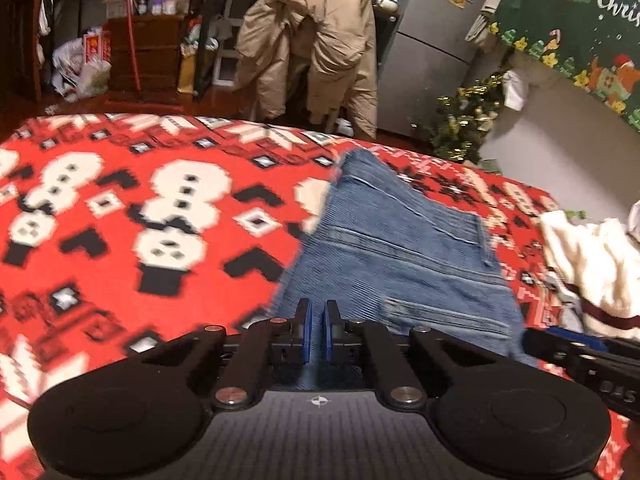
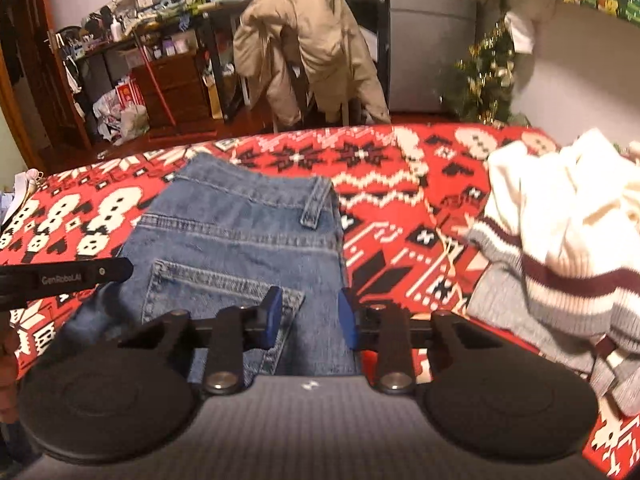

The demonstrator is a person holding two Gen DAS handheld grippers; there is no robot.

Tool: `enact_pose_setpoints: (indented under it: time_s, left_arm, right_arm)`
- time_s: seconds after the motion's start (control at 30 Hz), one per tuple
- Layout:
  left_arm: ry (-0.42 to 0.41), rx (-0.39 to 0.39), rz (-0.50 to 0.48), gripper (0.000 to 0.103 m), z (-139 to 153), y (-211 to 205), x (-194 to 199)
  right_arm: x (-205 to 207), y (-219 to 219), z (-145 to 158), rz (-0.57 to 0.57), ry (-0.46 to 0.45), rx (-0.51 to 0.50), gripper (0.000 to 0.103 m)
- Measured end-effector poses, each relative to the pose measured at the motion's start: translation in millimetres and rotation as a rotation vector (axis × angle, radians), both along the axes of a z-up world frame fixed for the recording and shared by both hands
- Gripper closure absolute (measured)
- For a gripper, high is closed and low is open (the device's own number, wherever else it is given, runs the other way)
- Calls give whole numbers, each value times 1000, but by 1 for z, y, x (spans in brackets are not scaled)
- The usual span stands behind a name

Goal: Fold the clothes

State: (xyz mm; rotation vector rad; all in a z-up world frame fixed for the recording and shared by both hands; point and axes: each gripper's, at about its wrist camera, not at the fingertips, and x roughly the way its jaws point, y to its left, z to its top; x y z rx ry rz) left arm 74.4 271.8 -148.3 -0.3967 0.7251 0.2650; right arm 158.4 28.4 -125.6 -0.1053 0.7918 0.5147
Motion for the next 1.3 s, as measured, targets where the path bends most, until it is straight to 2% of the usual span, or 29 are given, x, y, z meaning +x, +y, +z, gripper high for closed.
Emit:
enact_pose_setpoints:
  time_s: [0.1, 0.17, 0.3, 0.37, 0.5, 0.6, 0.63, 0.7, 0.77, 0.87, 1.03, 1.1, 1.2, 1.3]
  left_arm:
    - [10, 27, -66, 100, -1, -16, 3]
    - [13, 52, -76, 100, 0, -19, 3]
    - [-16, -11, -31, 100, 9, -3, -2]
    - [-23, 19, -16, 100, 18, 3, -1]
    - [7, 69, 15, 100, 28, 21, 17]
    - [30, 1, -1, 101, 25, 34, 38]
    - [34, 4, -15, 101, 25, 32, 43]
    - [38, 67, -43, 103, 28, 24, 49]
    - [31, 96, -63, 102, 31, 19, 51]
    - [8, 38, -74, 101, 33, 19, 50]
    - [35, 74, -103, 102, 22, 11, 69]
    - [72, 47, -120, 102, 14, 9, 84]
    - [84, 67, -127, 102, 8, 6, 96]
    - [73, 23, -102, 100, 6, 18, 103]
  right_arm:
    - [6, 0, -9, -3, 46, 2, 70]
    - [10, 0, -17, -5, 75, -3, 75]
    - [10, 3, -23, 21, 58, -33, 75]
    - [8, 5, -24, 38, 40, -62, 75]
    - [11, 4, -24, 34, 58, -53, 75]
    - [14, 2, -24, 33, 68, -50, 75]
    - [14, 1, -23, 35, 70, -49, 75]
    - [17, 0, -24, 38, 76, -51, 73]
    - [22, -5, -25, 36, 96, -44, 65]
    - [30, -13, -24, 28, 132, -9, 64]
    - [23, -6, -25, 41, 92, -47, 64]
    - [24, -8, -25, 40, 101, -39, 64]
    - [25, -10, -24, 42, 111, -28, 64]
    - [23, -9, -24, 44, 101, -32, 64]
